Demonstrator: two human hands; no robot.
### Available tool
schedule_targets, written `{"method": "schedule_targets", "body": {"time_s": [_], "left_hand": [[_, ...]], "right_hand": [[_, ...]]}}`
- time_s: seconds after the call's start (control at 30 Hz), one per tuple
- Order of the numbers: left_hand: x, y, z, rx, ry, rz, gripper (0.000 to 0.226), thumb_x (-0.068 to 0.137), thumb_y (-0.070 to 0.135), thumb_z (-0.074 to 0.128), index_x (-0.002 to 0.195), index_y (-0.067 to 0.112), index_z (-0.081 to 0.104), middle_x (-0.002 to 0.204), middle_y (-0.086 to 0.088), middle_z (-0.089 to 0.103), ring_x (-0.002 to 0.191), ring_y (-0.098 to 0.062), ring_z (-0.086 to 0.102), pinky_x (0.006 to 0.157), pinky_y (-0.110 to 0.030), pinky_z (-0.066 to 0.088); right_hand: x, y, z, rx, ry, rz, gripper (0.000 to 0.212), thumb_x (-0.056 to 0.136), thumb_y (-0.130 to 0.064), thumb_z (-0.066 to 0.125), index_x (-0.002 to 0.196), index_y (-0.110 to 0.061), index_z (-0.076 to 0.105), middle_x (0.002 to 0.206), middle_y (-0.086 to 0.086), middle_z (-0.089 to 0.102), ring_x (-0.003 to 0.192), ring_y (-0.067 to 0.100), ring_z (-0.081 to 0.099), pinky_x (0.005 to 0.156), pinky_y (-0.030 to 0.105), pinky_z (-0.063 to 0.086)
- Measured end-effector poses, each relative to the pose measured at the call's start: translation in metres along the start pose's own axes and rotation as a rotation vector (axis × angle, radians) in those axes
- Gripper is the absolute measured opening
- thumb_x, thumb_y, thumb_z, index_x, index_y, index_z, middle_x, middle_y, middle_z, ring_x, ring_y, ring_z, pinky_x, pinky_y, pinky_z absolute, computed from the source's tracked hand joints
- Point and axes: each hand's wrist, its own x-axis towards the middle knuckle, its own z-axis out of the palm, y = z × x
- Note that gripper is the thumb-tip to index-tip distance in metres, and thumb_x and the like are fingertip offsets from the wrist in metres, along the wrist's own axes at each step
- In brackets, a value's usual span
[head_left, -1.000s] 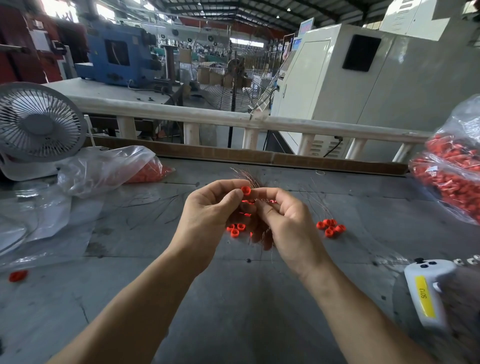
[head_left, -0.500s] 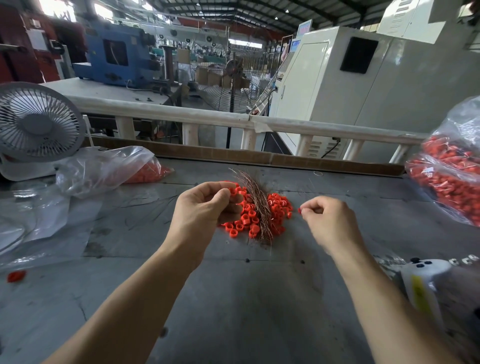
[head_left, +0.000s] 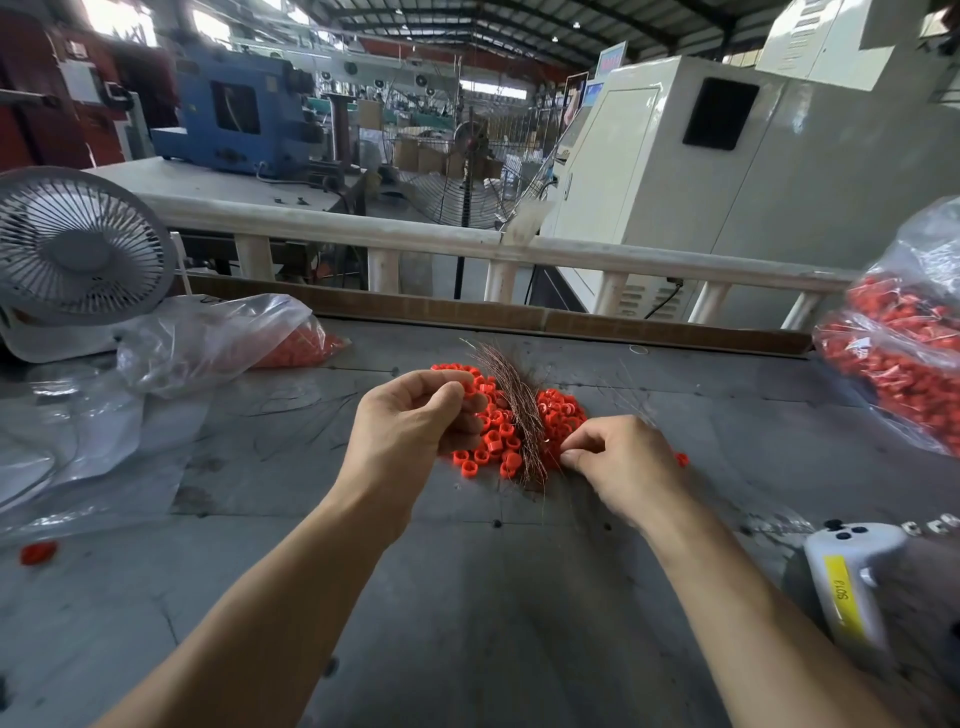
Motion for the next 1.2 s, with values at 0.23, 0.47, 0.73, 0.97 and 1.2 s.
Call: {"method": "schedule_targets", "body": {"time_s": [0.23, 0.47, 0.73, 0.97, 1.2], "left_hand": [[0.001, -0.001, -0.001, -0.006, 0.001, 0.005, 0.017, 0.102, 0.001, 0.056, 0.105, -0.001, 0.072, 0.086, -0.014, 0.075, 0.073, -0.023, 0.066, 0.07, -0.032, 0.062], [0.001, -0.004, 0.002, 0.004, -0.04, 0.018, 0.016, 0.101, 0.002, 0.058, 0.103, 0.002, 0.074, 0.086, -0.013, 0.076, 0.071, -0.02, 0.068, 0.068, -0.03, 0.061], [-0.001, -0.006, 0.006, 0.036, -0.092, 0.064, 0.015, 0.1, 0.004, 0.06, 0.103, 0.004, 0.075, 0.089, -0.015, 0.076, 0.074, -0.023, 0.07, 0.071, -0.032, 0.06], [-0.006, -0.004, 0.01, 0.102, -0.124, 0.116, 0.017, 0.101, 0.003, 0.06, 0.109, 0.005, 0.074, 0.09, -0.018, 0.077, 0.081, -0.029, 0.075, 0.076, -0.034, 0.063], [-0.008, -0.004, 0.011, 0.165, -0.119, 0.153, 0.016, 0.099, 0.004, 0.062, 0.108, 0.008, 0.075, 0.087, -0.013, 0.078, 0.082, -0.028, 0.076, 0.078, -0.034, 0.063]], "right_hand": [[0.0, 0.0, -0.003, -0.007, 0.151, 0.02, 0.016, 0.09, -0.029, 0.073, 0.075, -0.028, 0.072, 0.068, -0.017, 0.065, 0.067, 0.003, 0.061, 0.054, 0.02, 0.036], [-0.016, -0.036, -0.01, 0.815, 0.072, -0.184, 0.006, 0.09, -0.018, 0.076, 0.085, -0.022, 0.076, 0.07, 0.003, 0.072, 0.056, 0.01, 0.062, 0.048, 0.022, 0.047], [-0.029, -0.053, -0.002, 0.831, 0.041, -0.303, 0.007, 0.088, -0.033, 0.074, 0.093, -0.035, 0.076, 0.086, -0.007, 0.078, 0.078, 0.007, 0.071, 0.072, 0.023, 0.055], [-0.036, -0.058, -0.007, 0.65, 0.155, -0.376, 0.008, 0.094, -0.023, 0.075, 0.096, -0.031, 0.076, 0.089, -0.014, 0.076, 0.081, 0.004, 0.07, 0.073, 0.016, 0.053], [-0.039, -0.064, -0.008, 0.528, 0.235, -0.412, 0.005, 0.092, -0.019, 0.077, 0.095, -0.023, 0.077, 0.093, -0.01, 0.073, 0.092, 0.009, 0.069, 0.082, 0.02, 0.053]]}}
